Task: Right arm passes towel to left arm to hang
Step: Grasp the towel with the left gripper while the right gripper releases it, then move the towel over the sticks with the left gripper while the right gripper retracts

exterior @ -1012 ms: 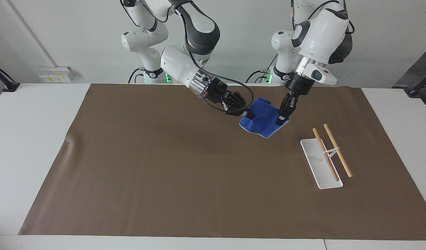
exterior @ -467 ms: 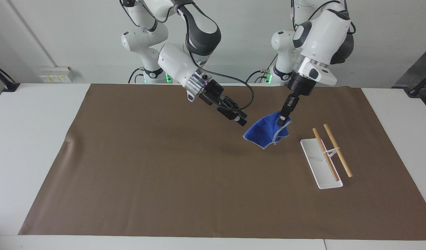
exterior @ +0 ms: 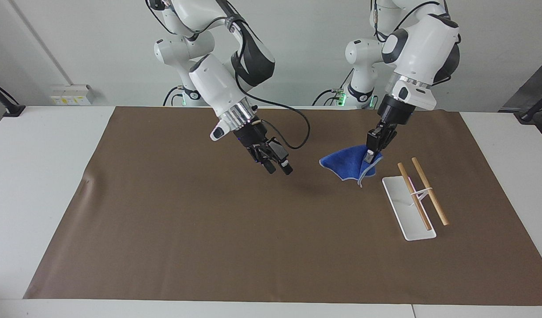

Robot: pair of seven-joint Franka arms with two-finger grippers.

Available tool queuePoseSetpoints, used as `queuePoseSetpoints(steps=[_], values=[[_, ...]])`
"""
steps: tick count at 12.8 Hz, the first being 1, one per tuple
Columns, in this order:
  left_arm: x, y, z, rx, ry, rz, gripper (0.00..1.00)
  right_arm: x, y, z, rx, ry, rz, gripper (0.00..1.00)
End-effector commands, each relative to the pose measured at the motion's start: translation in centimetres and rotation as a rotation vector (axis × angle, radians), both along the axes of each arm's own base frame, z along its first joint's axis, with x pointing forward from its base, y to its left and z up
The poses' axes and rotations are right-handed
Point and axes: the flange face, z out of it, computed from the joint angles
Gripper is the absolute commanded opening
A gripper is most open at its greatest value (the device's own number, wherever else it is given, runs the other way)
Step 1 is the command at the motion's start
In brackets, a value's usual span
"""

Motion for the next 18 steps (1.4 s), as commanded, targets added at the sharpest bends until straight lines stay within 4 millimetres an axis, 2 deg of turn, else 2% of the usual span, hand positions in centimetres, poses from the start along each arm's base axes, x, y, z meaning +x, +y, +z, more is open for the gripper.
queuePoseSetpoints(steps=[1,2,4,5,7,9,12,14,18], values=[[0.9,0.9,-2.8,0.047,0.002,-0.084,0.0,0.9,-3.6,-0.4,-0.203,-0.037,0.148,1.0],[1.8,3.1,-3.3,0.058,-0.002,-0.082,0.0,1.3,-5.0,-0.7,-0.286,-0.033,0.19,1.0],[2.7,5.6,-4.2,0.087,-0.001,-0.112,0.0,1.8,-7.5,-0.8,-0.434,0.001,0.267,1.0],[3.1,6.5,-5.1,0.106,0.001,-0.149,0.0,2.0,-8.7,-0.4,-0.496,0.027,0.296,1.0],[3.7,6.6,-6.3,0.11,0.01,-0.176,0.0,2.3,-10.8,0.3,-0.592,0.093,0.333,1.0],[4.6,7.8,-7.4,0.125,0.004,-0.209,0.0,2.0,-14.2,2.1,-0.648,0.153,0.325,1.0],[6.4,10.2,-7.8,0.141,-0.013,-0.237,0.0,0.3,-20.2,5.7,-0.692,0.191,0.379,1.0],[6.6,11.3,-7.8,0.173,-0.032,-0.294,0.0,-1.0,-23.5,7.9,-0.706,0.217,0.413,1.0],[7.3,13.4,-7.3,0.213,-0.053,-0.369,0.0,-3.8,-28.7,12.7,-0.707,0.276,0.419,1.0]])
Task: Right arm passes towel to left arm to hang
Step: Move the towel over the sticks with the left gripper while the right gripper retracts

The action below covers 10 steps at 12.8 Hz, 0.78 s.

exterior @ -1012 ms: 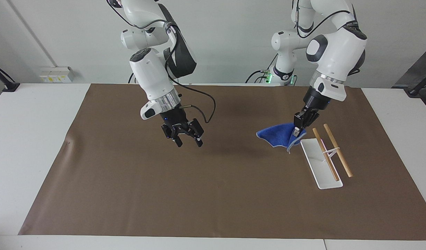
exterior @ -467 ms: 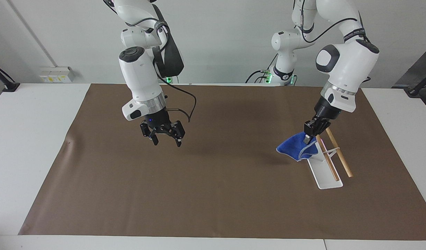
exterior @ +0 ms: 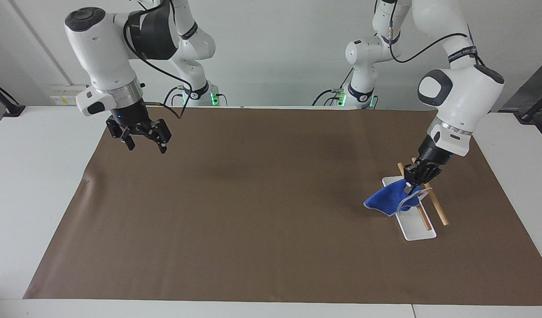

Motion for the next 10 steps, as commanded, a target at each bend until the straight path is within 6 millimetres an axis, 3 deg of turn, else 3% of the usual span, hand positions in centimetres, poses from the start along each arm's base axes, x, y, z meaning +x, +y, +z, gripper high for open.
queuePoseSetpoints(steps=[1,3,7,10], values=[[1.0,0.9,0.5,0.014,-0.008,-0.038,0.0,-1.6,-3.4,3.0,-0.018,0.036,0.03,1.0],[1.5,0.9,1.0,0.016,-0.016,-0.046,0.0,-2.8,-6.2,5.0,-0.011,0.075,0.042,1.0],[2.5,1.0,1.9,0.118,-0.061,-0.158,0.0,-3.5,-5.9,4.5,-0.014,0.104,0.042,1.0],[3.1,0.1,2.9,0.165,-0.069,-0.238,0.0,-4.6,-5.4,3.6,-0.007,0.129,0.027,1.0]])
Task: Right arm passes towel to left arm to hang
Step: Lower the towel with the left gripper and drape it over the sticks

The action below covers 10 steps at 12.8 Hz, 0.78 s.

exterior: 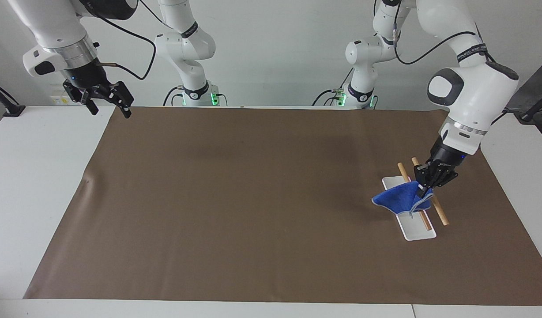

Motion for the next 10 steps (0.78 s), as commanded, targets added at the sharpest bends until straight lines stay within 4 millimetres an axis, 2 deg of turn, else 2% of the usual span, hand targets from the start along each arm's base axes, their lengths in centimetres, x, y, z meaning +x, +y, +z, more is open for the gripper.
queuePoseSetpoints(steps=[1,3,6,7,10], values=[[1.1,-0.6,0.8,0.043,0.002,-0.101,0.0,-1.3,0.2,-0.9,-0.008,0.029,-0.008,1.0],[0.8,-1.0,0.5,0.085,0.012,-0.223,0.0,-1.3,0.1,-0.8,-0.007,0.026,-0.029,1.0],[-0.3,-5.0,0.1,0.081,0.045,-0.321,0.0,-1.2,0.4,-0.6,0.007,0.016,-0.046,1.0],[-0.7,-5.5,0.0,0.088,0.065,-0.35,0.0,-1.2,0.5,-0.6,0.007,0.017,-0.043,1.0],[-1.0,-4.5,-0.7,0.164,0.068,-0.5,0.0,-1.3,0.5,-0.6,0.009,0.025,-0.041,1.0]])
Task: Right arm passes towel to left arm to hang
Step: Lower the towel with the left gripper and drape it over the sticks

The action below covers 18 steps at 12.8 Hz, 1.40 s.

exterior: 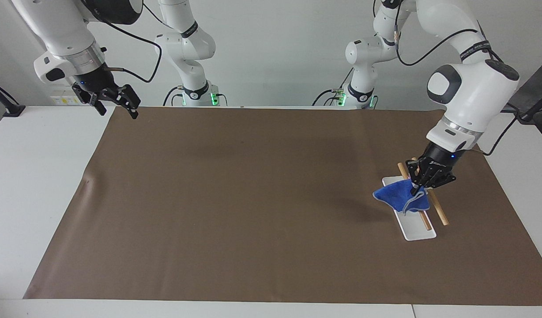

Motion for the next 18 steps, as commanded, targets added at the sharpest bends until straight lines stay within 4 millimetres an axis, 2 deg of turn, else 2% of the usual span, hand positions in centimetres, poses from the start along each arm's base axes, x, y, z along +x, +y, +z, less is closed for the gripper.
queuePoseSetpoints(steps=[1,4,11,15,18], values=[[0.1,1.6,-0.2,0.078,-0.007,-0.106,0.0,-0.8,0.4,-0.1,0.005,0.005,-0.014,1.0],[0.4,2.6,-0.2,0.123,-0.024,-0.142,0.0,-0.8,0.4,0.0,0.005,0.003,-0.011,1.0],[0.5,3.2,-0.3,0.136,-0.049,-0.175,0.0,-0.8,0.4,0.0,0.005,0.003,-0.011,1.0],[0.6,5.9,-0.4,0.159,-0.048,-0.21,0.0,-0.8,0.4,0.0,0.003,0.003,-0.011,1.0],[0.5,7.3,-0.6,0.169,-0.041,-0.236,0.0,-0.8,0.4,0.0,0.003,0.002,-0.011,1.0]])
